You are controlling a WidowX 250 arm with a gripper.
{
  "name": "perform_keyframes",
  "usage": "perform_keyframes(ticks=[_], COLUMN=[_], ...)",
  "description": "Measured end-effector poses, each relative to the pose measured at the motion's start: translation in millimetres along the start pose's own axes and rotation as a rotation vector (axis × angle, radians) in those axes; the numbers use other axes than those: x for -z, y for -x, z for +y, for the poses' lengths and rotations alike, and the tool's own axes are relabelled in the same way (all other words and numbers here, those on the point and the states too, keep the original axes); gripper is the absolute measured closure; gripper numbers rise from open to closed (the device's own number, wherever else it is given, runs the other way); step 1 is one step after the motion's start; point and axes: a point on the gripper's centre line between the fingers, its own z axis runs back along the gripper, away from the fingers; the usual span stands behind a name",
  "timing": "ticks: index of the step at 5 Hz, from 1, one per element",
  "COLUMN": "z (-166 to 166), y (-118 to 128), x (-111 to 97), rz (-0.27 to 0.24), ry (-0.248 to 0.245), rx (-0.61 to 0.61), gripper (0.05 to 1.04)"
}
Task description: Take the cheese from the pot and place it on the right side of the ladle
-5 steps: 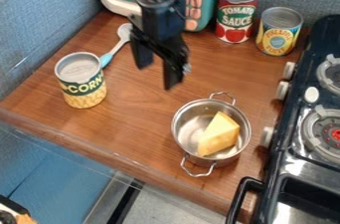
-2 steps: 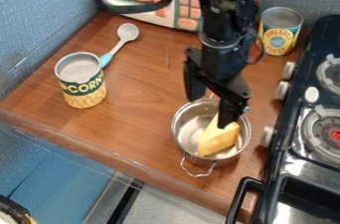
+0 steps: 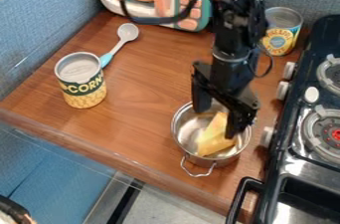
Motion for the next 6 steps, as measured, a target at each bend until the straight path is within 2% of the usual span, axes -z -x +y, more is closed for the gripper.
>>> perform_keyframes(ticks=[1,2,3,4,5,6], z=[0,0,2,3,2,16], y=[2,1,-2,3,6,5], x=[13,18,19,19,0,-34], rz=[0.038,0.041,0.015,0.015,-0.026,-0.079], ry=[0.005,0.004,0.007,0.003,-0.005,0.018], rx=[-0.028,-0.042,-0.039,-0.027,0.012,0.004], gripper=[0.084,0.130,0.391,0.411,0.411,0.411])
